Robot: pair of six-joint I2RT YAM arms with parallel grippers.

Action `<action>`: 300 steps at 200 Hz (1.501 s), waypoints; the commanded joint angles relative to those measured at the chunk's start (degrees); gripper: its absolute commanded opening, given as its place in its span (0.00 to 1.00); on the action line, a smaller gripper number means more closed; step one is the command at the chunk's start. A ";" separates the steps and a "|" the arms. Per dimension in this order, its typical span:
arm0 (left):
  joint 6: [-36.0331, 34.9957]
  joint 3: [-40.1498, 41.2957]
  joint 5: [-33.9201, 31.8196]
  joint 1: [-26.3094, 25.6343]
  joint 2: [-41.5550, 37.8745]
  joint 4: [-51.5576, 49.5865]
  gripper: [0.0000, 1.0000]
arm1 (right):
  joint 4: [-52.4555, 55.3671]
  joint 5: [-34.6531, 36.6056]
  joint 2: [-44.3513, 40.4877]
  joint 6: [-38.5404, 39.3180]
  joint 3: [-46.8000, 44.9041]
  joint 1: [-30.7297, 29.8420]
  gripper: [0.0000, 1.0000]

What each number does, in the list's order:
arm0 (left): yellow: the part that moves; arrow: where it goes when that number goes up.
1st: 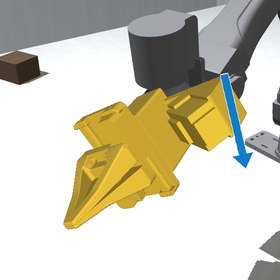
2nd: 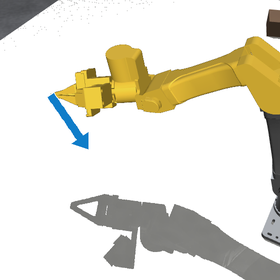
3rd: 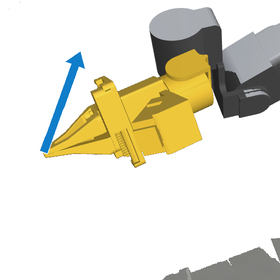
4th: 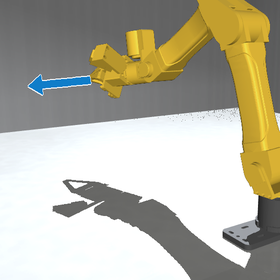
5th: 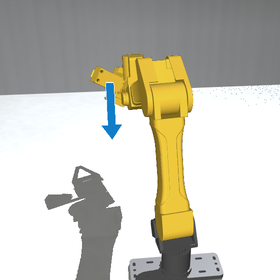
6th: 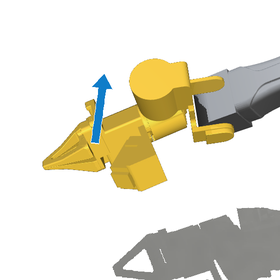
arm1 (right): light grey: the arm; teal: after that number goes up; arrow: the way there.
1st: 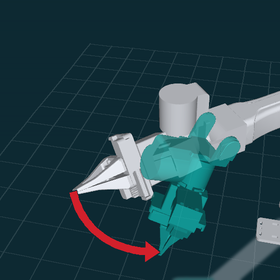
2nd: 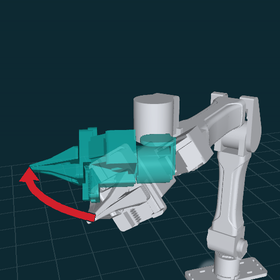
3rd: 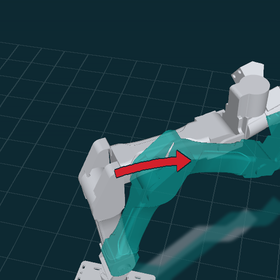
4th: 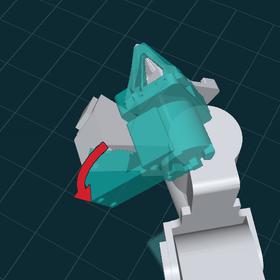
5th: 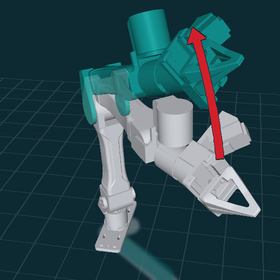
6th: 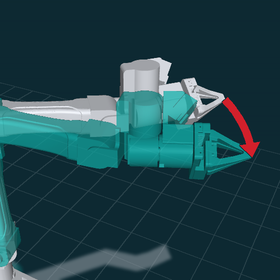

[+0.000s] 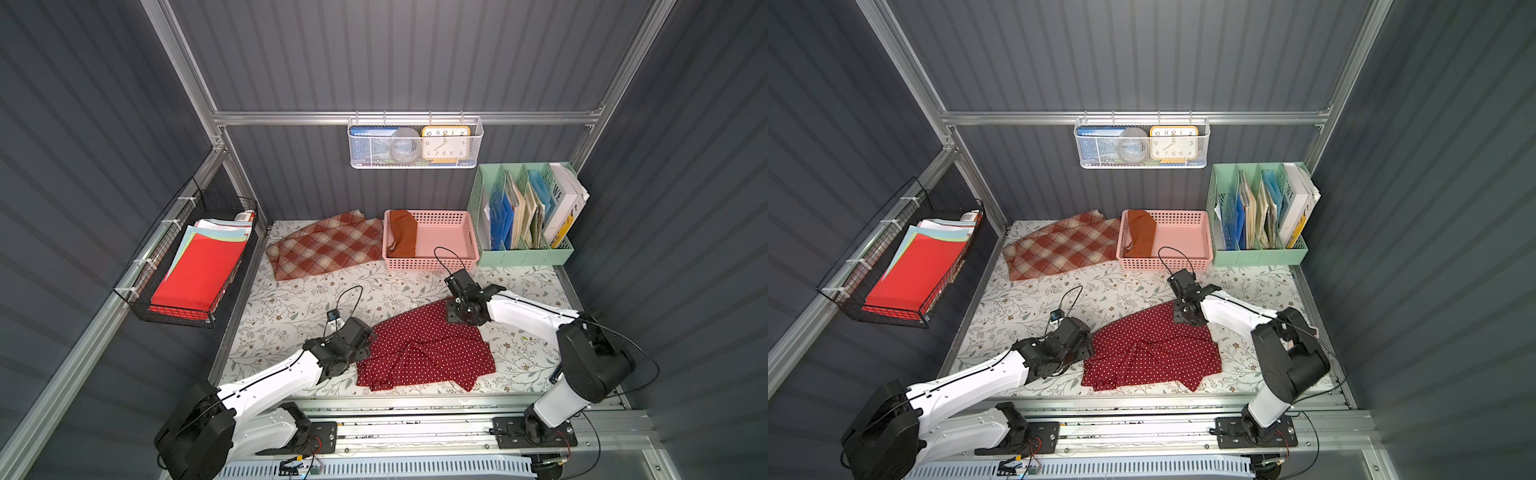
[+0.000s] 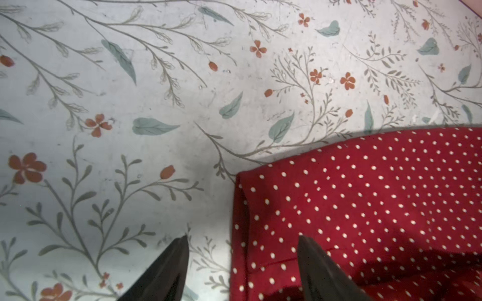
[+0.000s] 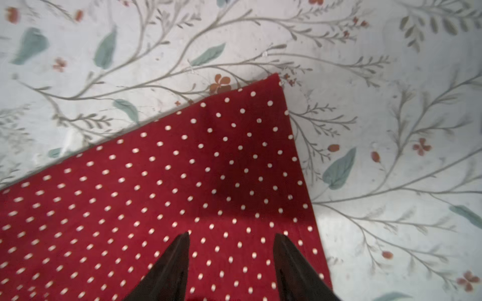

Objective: Roll up the skirts
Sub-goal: Flatten out the skirt at the center of the board.

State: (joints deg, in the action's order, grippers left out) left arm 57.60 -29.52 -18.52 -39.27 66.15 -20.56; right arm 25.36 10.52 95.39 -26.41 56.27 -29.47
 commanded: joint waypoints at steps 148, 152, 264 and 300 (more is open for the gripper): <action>-15.22 -14.15 8.09 14.51 31.69 26.00 0.00 | -2.43 -5.34 14.06 2.01 11.57 11.09 0.00; -15.54 -15.01 8.29 15.04 32.45 26.09 0.00 | -2.45 -5.35 14.34 2.18 12.08 11.19 0.00; -16.39 -10.58 13.88 17.20 6.13 10.85 0.72 | 5.29 -2.90 -10.28 -0.46 -2.03 5.62 0.48; -19.10 -4.32 25.09 16.85 -4.09 8.84 0.47 | 11.66 -1.38 -21.08 -5.73 -11.32 -4.64 0.48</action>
State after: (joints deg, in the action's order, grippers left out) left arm 40.71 -37.54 -2.31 -22.15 66.13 -5.85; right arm 29.34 7.64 78.30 -27.66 49.76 -29.17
